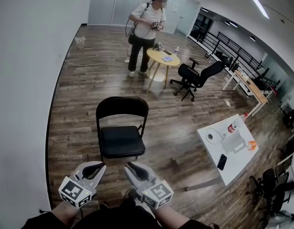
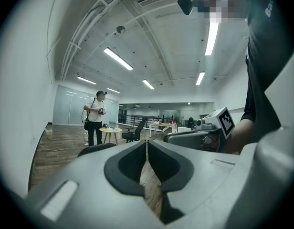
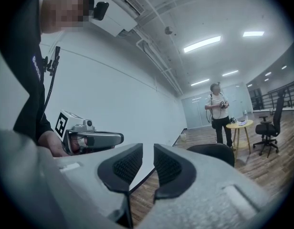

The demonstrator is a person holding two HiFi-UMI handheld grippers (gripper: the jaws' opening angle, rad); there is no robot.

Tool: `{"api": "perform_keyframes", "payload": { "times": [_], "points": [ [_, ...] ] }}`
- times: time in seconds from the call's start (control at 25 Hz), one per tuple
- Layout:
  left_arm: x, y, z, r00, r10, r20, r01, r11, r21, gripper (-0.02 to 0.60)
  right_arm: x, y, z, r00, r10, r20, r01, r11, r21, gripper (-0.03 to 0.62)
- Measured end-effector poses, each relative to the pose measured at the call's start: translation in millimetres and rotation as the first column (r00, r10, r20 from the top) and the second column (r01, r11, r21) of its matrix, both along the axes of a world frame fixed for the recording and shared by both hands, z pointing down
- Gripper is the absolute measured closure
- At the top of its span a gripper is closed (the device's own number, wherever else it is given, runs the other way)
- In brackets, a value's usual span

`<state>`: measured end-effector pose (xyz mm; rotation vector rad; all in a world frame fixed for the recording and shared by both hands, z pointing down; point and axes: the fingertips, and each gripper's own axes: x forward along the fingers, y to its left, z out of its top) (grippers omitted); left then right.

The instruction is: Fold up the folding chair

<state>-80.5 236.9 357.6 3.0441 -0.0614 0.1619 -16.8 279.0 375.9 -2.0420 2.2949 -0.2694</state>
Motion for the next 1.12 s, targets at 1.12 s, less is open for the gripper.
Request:
{"api": "perform_keyframes", "payload": {
  "times": [1.12],
  "points": [
    [142, -68, 4, 0.983, -0.144, 0.11, 0.136, 0.988, 0.078, 0.506, 172, -35, 41, 0.99, -0.038, 0.137, 0.04, 0.999, -0.012, 0.519]
  ]
}}
